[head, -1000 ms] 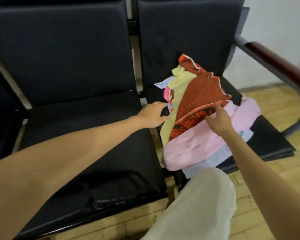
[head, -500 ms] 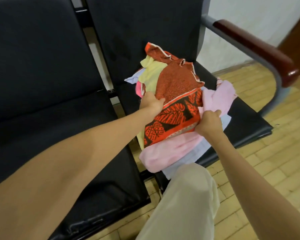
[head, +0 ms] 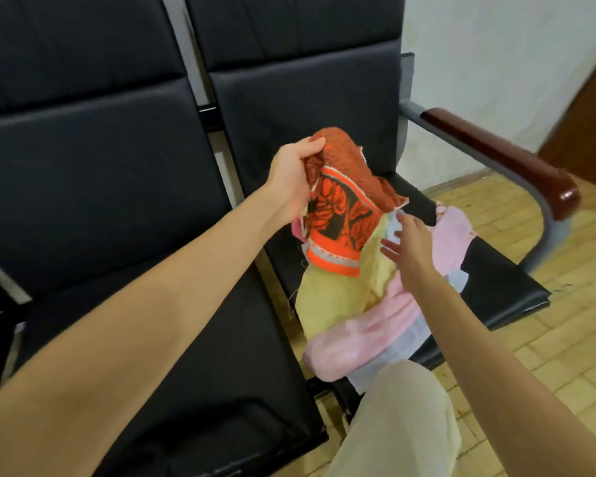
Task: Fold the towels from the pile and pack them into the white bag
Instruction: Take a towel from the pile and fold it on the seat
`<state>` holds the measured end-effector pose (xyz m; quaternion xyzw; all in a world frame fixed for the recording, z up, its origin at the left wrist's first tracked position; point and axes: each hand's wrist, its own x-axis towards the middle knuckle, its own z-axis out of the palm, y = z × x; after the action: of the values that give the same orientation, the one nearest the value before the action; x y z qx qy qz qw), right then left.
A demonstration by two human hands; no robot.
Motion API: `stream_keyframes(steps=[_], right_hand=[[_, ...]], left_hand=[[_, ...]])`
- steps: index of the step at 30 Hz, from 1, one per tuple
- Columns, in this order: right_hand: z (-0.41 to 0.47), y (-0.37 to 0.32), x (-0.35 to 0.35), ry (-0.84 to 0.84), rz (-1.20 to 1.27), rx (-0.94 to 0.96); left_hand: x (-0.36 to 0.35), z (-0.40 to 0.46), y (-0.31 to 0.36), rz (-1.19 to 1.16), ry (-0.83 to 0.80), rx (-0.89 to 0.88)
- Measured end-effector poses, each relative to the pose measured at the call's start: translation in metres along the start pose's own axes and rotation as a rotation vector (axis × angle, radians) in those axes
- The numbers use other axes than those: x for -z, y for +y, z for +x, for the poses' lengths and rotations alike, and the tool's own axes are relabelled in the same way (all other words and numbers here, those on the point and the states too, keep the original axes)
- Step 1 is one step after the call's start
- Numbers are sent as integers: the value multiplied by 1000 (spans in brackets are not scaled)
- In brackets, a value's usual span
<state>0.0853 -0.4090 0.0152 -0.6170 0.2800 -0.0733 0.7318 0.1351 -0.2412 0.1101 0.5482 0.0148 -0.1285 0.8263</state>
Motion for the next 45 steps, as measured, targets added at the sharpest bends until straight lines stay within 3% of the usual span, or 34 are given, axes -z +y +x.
stream_keyframes(steps=[5,10,12,16,19,23,26,29,30,33,38,41,45], right_hand=[[-24,8,-36,-178,98,-89],[-70,22,-76,-319,478,-164],[-89,28,-92,-321,505,-147],[-135,43,-117,-332,201,39],[-168,67,-128,-493,-128,166],[-202,104,-139,-708,-401,171],[-208,128,-143,-811,-698,96],[-204,147,-143,-703,-1196,365],[-205,149,-142,-637,-1231,463],[-212,143,-137,-707,-987,600],[-212,136,-128,-1040,-770,520],[-211,138,-124,-1099,-737,521],[-207,136,-121,-1082,-709,517]], left_hand=[[29,-46,21,-75,-1,-12],[88,-102,28,-26,96,-17],[121,-126,22,10,182,2],[196,-177,-5,71,459,107],[248,-219,-32,251,597,268],[296,-267,-46,710,508,586],[310,-276,-48,823,506,577],[308,-269,-52,840,499,515],[306,-265,-55,829,494,509],[292,-244,-61,773,458,503],[268,-199,-67,601,485,552],[259,-172,-71,620,533,518],[246,-145,-74,744,474,501]])
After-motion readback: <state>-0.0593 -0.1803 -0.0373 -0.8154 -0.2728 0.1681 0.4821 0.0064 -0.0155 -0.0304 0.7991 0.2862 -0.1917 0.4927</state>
